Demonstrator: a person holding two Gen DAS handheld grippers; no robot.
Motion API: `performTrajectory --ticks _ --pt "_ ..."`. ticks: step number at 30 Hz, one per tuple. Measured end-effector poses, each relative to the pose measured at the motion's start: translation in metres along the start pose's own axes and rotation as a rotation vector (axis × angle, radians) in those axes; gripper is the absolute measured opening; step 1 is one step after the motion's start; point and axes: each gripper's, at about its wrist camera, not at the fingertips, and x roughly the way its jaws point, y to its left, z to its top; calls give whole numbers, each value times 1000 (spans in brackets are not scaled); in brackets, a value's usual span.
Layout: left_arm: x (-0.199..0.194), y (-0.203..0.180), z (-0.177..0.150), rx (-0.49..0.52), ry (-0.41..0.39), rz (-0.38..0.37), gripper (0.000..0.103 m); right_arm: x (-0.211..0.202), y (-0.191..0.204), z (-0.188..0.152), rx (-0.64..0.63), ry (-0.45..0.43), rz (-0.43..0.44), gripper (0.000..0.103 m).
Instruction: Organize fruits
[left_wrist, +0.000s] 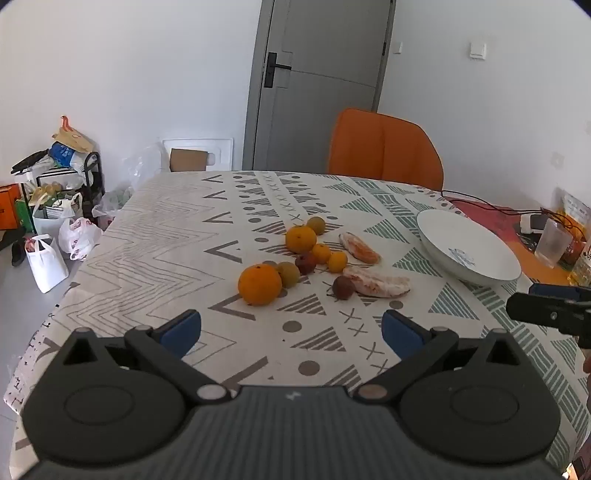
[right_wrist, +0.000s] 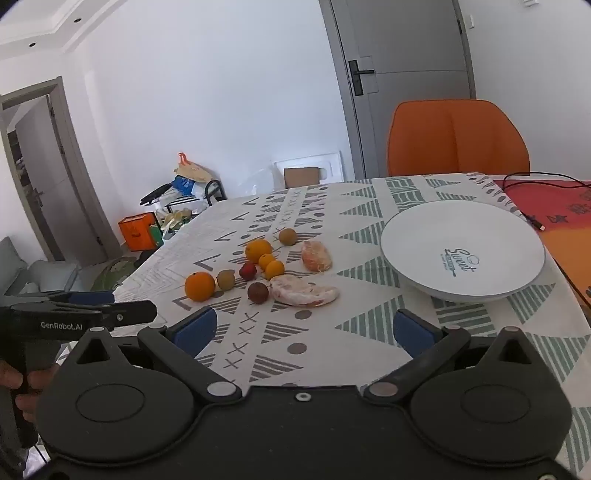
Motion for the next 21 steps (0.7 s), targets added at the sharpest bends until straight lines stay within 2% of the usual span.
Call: performTrajectory --ticks 4,7,10,21 --pt "-1 2 1 0 4 -6 103 2 6 1 -22 4 -1 103" --pt "-1 5 0 -16 -1 -4 103 -7 8 -1 -20 -33 20 103" --pt "-3 3 1 -14 -1 1 103 -2 6 4 -9 -4 16 103" --pt "-2 5 1 -7 1 4 103 -6 5 4 -11 -7 24 103"
